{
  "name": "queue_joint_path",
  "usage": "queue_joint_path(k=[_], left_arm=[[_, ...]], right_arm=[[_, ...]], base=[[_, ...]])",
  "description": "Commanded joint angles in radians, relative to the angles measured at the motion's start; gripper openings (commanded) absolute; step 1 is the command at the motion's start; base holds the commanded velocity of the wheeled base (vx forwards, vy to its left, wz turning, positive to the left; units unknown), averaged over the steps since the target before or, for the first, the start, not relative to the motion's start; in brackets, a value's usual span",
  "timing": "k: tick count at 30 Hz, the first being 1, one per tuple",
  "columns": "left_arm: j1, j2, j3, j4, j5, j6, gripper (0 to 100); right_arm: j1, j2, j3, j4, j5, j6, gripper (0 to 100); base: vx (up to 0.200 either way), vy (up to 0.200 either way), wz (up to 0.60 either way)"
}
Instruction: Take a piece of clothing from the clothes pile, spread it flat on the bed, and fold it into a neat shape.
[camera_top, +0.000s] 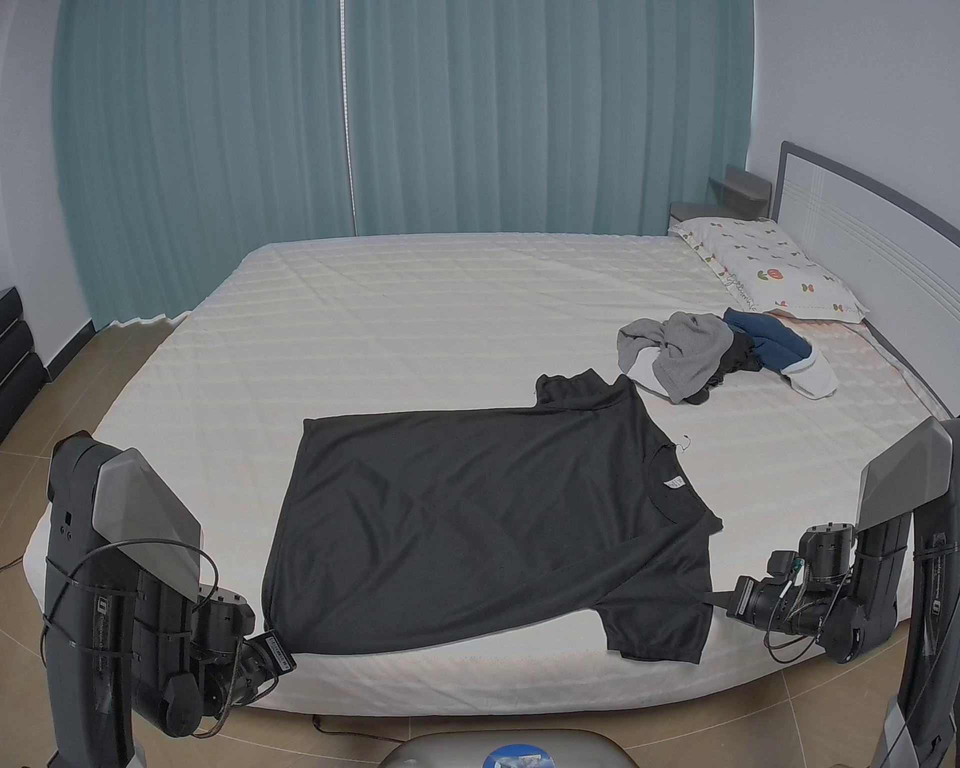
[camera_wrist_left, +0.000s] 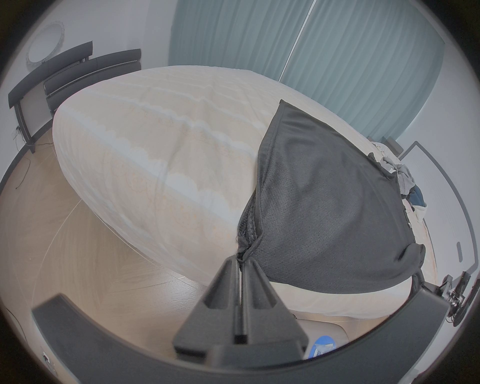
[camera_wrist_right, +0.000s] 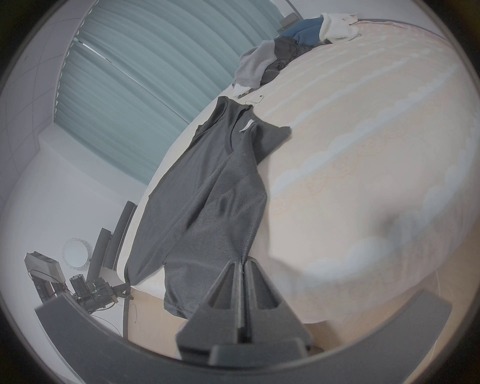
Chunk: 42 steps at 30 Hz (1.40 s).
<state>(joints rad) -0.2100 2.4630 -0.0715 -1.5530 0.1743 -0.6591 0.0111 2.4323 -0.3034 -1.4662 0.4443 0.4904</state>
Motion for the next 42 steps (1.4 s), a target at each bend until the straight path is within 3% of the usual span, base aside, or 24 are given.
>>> queue_joint_path(k=[1, 10, 24, 33, 42], left_arm=[[0.0, 0.001, -0.004, -0.016, 0.001, 0.0, 0], [0.001, -0.004, -0.005, -0.016, 0.002, 0.001, 0], [0.001, -0.01, 0.024, -0.018, 0.007, 0.033, 0], [0.003, -0.027, 0.045, -0.018, 0.008, 0.055, 0], [0.003, -0.022, 0.067, -0.018, 0.01, 0.087, 0]], right_arm=[[-0.025, -0.001, 0.018, 0.0, 0.001, -0.019, 0], [-0.062, -0.032, 0.089, -0.002, 0.01, -0.069, 0], [-0.06, -0.035, 0.276, -0.1, 0.011, -0.167, 0], [-0.06, -0.03, 0.303, -0.094, 0.008, -0.21, 0], [-0.063, -0.091, 0.303, 0.043, -0.001, -0.257, 0]], base=[[0.0, 0.0, 0.0], [0.0, 0.0, 0.0], [0.0, 0.0, 0.0], [0.0, 0.0, 0.0], [0.0, 0.0, 0.0]])
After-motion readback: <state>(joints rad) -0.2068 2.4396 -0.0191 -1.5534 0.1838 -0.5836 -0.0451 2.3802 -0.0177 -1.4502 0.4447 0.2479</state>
